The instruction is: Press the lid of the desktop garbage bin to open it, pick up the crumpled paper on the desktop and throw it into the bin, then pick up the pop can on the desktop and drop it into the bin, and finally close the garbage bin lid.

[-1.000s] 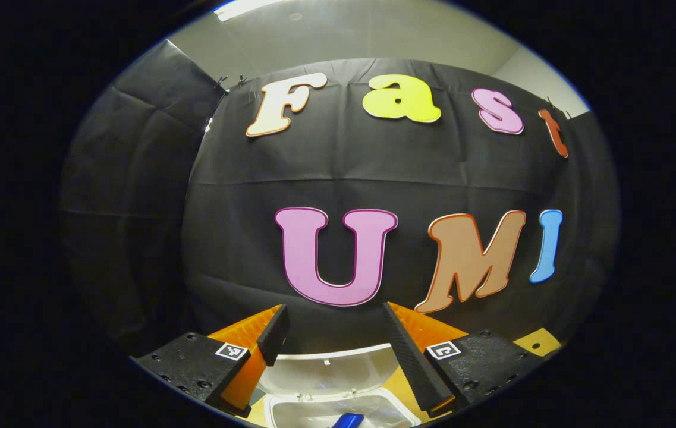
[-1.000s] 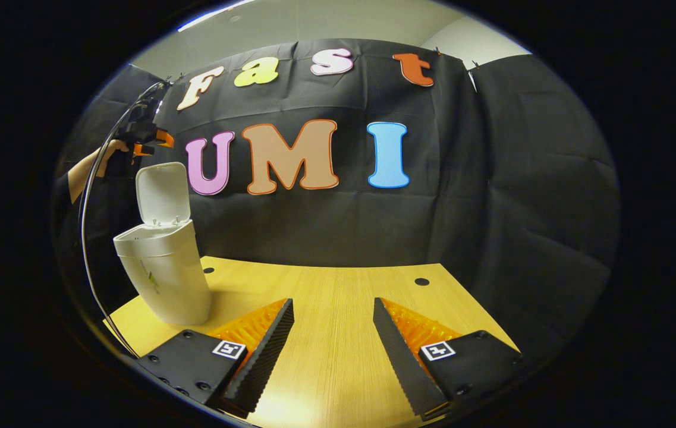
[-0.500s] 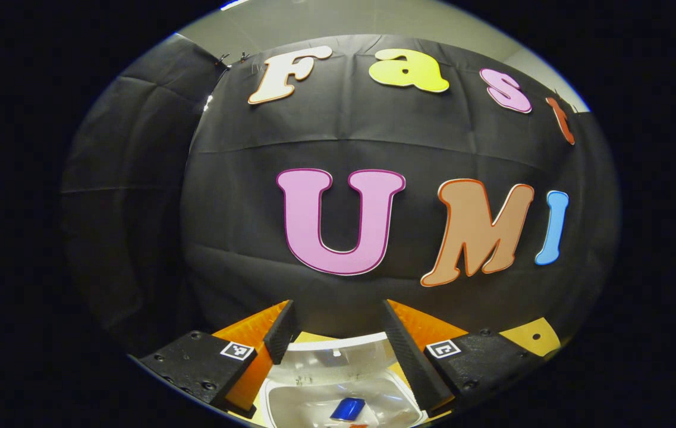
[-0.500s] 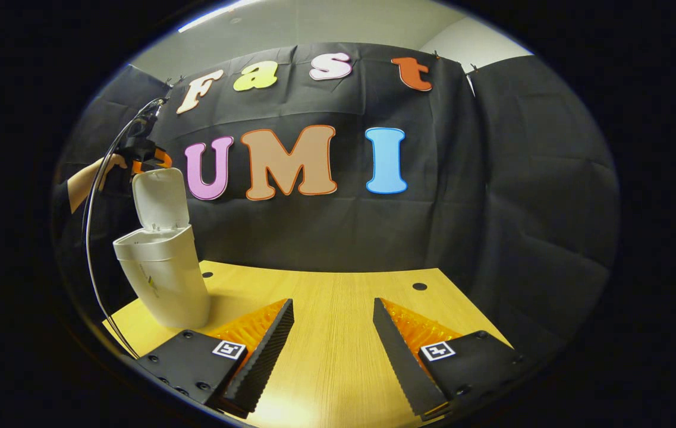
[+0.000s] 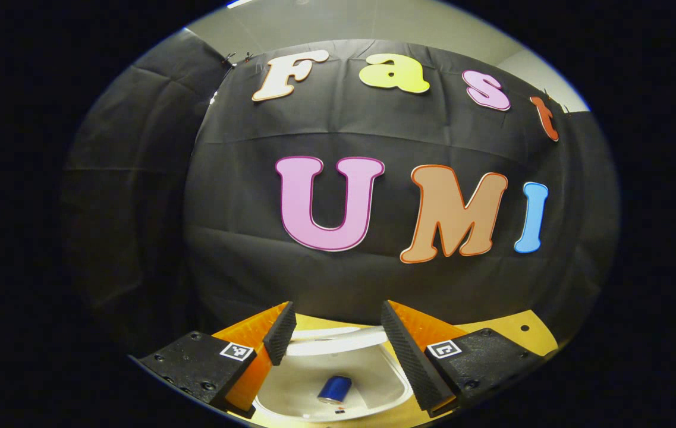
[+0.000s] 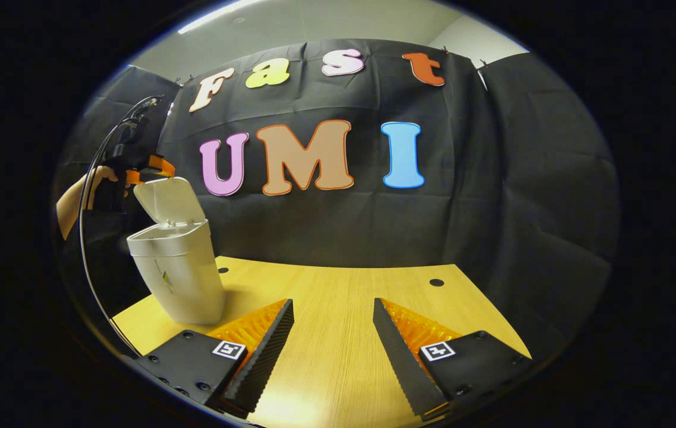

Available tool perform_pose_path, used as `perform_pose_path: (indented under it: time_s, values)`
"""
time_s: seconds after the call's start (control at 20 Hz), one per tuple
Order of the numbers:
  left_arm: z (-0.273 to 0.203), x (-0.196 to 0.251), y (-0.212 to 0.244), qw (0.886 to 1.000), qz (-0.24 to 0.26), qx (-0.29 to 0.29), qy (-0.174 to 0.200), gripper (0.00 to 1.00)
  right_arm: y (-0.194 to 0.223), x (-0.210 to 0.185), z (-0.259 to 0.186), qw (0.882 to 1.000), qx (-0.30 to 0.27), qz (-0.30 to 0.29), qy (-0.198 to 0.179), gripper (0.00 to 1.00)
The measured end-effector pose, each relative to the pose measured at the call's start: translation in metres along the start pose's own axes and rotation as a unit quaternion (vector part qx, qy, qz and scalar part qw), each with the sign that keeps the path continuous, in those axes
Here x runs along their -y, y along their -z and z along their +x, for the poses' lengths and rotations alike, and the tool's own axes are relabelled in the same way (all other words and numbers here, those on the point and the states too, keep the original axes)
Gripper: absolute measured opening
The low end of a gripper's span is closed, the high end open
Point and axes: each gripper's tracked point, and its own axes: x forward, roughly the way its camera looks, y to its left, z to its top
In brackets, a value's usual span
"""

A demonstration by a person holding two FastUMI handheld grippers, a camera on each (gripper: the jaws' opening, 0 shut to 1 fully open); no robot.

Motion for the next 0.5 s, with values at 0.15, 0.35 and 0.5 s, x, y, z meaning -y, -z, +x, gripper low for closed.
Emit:
perform_pose_path:
  time_s: [0.15, 0.35, 0.5]
  values:
    - [-0.012, 0.000, 0.034, 1.000, -0.002, -0.017, -0.004, 0.93, 0.002, -0.001, -0.002, 1.000, -0.006, -0.007, -0.004, 0.91]
    - [-0.018, 0.000, 0.075, 0.999, -0.006, -0.040, -0.007, 0.93, 0.001, -0.001, -0.004, 1.000, -0.006, -0.011, -0.009, 0.91]
    - [-0.020, 0.000, 0.097, 0.998, 0.008, -0.056, 0.000, 0.93, 0.002, -0.003, -0.004, 1.000, -0.008, -0.015, -0.014, 0.91]
